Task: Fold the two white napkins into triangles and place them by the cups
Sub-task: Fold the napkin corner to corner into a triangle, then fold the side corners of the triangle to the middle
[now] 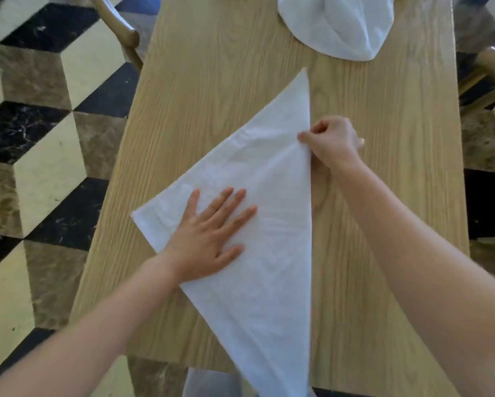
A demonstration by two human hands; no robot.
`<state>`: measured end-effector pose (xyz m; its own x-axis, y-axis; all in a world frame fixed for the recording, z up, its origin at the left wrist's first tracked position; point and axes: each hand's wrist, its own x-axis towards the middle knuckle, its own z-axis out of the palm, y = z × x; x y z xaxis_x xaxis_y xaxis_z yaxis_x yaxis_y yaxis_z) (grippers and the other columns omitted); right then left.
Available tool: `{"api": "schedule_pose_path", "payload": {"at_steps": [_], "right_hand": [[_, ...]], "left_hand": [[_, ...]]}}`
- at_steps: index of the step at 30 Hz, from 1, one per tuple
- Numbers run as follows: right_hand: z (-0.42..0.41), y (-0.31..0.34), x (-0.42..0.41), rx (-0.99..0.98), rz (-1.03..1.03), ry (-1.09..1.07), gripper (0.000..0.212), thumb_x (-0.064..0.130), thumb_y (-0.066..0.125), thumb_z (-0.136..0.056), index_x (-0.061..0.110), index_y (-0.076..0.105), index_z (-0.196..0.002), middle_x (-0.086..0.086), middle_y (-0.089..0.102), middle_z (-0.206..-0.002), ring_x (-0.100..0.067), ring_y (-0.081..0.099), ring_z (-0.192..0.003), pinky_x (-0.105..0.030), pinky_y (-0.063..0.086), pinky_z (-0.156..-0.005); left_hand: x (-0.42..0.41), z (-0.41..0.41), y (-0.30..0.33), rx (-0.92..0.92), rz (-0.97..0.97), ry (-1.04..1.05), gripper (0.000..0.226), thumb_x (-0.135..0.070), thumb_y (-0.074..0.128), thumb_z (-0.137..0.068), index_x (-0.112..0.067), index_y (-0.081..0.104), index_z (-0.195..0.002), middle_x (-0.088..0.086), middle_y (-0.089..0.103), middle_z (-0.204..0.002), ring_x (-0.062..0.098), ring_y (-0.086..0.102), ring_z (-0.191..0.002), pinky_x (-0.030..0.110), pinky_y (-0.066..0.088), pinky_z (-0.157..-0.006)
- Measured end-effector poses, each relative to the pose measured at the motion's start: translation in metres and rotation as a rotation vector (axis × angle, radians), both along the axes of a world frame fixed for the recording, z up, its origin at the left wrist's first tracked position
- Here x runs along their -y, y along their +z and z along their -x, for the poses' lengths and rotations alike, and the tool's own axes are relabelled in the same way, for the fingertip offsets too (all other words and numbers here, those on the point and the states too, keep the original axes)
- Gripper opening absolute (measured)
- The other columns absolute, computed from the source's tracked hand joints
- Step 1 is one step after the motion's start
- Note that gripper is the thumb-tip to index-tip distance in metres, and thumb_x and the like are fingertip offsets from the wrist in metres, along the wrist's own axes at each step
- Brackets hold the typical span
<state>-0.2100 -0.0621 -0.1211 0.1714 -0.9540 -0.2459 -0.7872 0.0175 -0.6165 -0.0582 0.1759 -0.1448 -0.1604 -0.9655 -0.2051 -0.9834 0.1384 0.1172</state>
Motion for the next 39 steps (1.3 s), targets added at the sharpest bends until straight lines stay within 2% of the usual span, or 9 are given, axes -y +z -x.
{"api": "schedule_pose_path", "payload": {"at_steps": [4,8,12,14,18,21,24,30,39], "right_hand": [[0.065,-0.005,-0.036,-0.003,0.103,-0.152,0.015,0.033,0.063,-0.079,0.02,0.057,-0.074,0.008,0.057,-0.076,-0.015,0.052,-0.076,-0.035,0.023,-0.086],[0.118,-0.005,-0.097,-0.012,0.156,-0.346,0.02,0.034,0.061,-0.084,0.018,0.054,-0.073,0.009,0.053,-0.068,-0.016,0.052,-0.07,-0.033,0.021,-0.079],[0.14,-0.001,-0.16,0.06,0.133,-0.486,0.025,0.031,0.067,-0.083,0.026,0.047,-0.068,0.009,0.051,-0.066,-0.013,0.05,-0.065,-0.044,0.03,-0.091],[0.141,-0.001,-0.184,0.078,0.212,-0.511,0.022,0.036,0.066,-0.083,0.023,0.048,-0.08,0.006,0.051,-0.075,-0.017,0.051,-0.072,-0.048,0.033,-0.093],[0.127,-0.001,-0.196,-0.018,0.508,-0.188,0.03,0.029,0.05,-0.087,0.015,0.049,-0.114,-0.007,0.057,-0.11,-0.025,0.05,-0.109,-0.044,0.032,-0.097],[0.109,-0.006,-0.184,-0.21,0.344,0.25,0.052,0.027,0.035,-0.092,0.02,0.031,-0.143,-0.009,0.03,-0.151,-0.024,0.021,-0.142,-0.044,0.015,-0.113],[0.117,-0.019,-0.169,-0.367,0.181,0.391,0.056,0.042,0.016,-0.094,0.028,0.01,-0.148,0.002,0.0,-0.156,-0.017,0.0,-0.145,-0.045,-0.002,-0.116],[0.165,-0.027,-0.146,-0.521,0.118,0.307,0.069,0.064,0.011,-0.087,0.037,-0.008,-0.147,0.005,-0.013,-0.157,-0.011,-0.016,-0.143,-0.042,-0.005,-0.117],[0.162,-0.019,-0.212,-0.519,0.037,0.074,0.07,0.065,0.005,-0.088,0.033,-0.016,-0.146,0.0,-0.02,-0.156,-0.014,-0.02,-0.142,-0.046,-0.004,-0.116]], "left_hand": [[0.039,-0.034,0.005,0.083,-0.056,-0.236,0.072,-0.062,0.024,-0.086,-0.036,-0.004,-0.147,-0.005,-0.011,-0.156,0.017,-0.011,-0.144,0.055,-0.015,-0.11],[0.071,-0.025,0.017,0.088,-0.079,-0.266,0.085,-0.057,0.041,-0.077,-0.037,0.0,-0.148,-0.008,-0.01,-0.157,0.013,-0.009,-0.145,0.052,-0.014,-0.112],[0.074,0.032,0.026,-0.087,0.071,0.055,0.074,-0.039,0.044,-0.074,-0.022,0.031,-0.145,0.003,0.017,-0.157,0.016,0.013,-0.145,0.05,-0.003,-0.114],[0.058,0.074,0.024,-0.179,0.176,0.292,0.063,-0.035,0.04,-0.084,-0.017,0.035,-0.144,0.008,0.023,-0.155,0.02,0.019,-0.144,0.053,0.002,-0.113],[0.02,0.146,0.012,-0.254,0.154,0.402,0.057,-0.039,0.029,-0.093,-0.024,0.023,-0.148,0.007,0.012,-0.158,0.02,0.011,-0.145,0.056,-0.002,-0.112],[0.01,0.16,0.0,-0.171,0.076,0.344,0.055,-0.039,0.026,-0.095,-0.025,0.024,-0.148,0.006,0.016,-0.156,0.022,0.015,-0.144,0.06,0.005,-0.112],[0.009,0.149,-0.009,-0.129,0.057,0.277,0.058,-0.043,0.029,-0.093,-0.027,0.022,-0.148,0.004,0.015,-0.157,0.02,0.012,-0.145,0.059,0.009,-0.111],[-0.001,0.113,-0.013,-0.09,0.089,0.188,0.065,-0.053,0.035,-0.088,-0.029,0.022,-0.148,0.003,0.015,-0.158,0.021,0.012,-0.145,0.055,0.011,-0.113],[-0.011,0.049,-0.009,-0.057,0.11,-0.028,0.072,-0.058,0.04,-0.083,-0.026,0.028,-0.147,0.004,0.021,-0.156,0.02,0.018,-0.144,0.057,0.015,-0.112]]}}
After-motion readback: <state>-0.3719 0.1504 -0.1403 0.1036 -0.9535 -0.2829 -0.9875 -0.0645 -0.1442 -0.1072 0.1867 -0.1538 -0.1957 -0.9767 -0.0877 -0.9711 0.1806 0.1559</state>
